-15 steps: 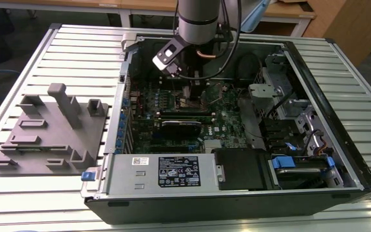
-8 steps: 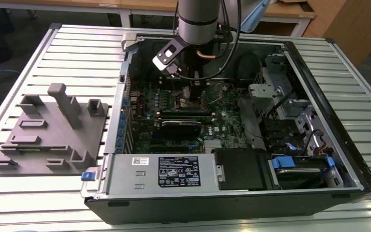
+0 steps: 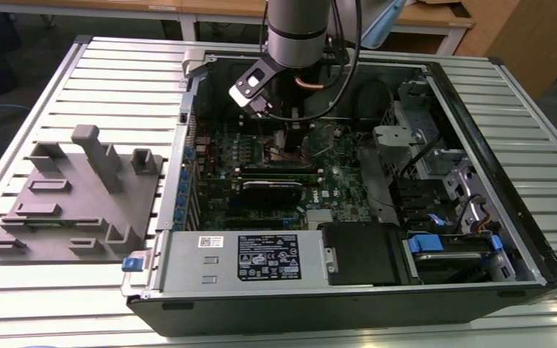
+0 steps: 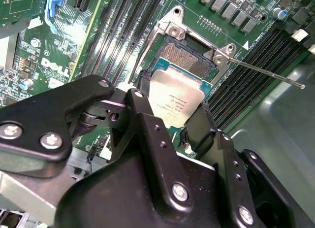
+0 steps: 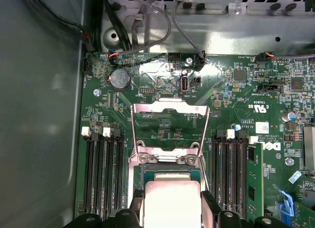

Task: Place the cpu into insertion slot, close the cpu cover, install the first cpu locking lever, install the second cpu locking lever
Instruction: 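Place the cpu into insertion slot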

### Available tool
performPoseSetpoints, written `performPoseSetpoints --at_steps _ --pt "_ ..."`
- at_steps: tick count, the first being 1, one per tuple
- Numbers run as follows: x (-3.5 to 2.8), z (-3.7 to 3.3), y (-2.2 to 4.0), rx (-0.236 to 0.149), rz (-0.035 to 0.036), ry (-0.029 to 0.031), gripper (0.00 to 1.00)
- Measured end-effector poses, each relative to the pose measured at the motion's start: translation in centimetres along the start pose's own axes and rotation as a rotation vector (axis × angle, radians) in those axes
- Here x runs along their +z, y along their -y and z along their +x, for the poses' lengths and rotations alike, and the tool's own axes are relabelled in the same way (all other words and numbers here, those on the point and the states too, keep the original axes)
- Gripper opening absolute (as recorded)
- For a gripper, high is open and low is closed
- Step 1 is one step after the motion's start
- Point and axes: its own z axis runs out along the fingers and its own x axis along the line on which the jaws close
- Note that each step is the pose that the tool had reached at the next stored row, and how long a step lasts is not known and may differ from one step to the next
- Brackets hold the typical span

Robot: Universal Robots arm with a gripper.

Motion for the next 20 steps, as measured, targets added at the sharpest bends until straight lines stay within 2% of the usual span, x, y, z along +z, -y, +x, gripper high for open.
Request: performPoseSetpoints --at_steps 14,20 --pt "0.41 0.15 0.04 0.0 -0.0001 -0.0002 0.54" --pt "0.96 0.17 0.1 0.0 0.0 0.0 0.54"
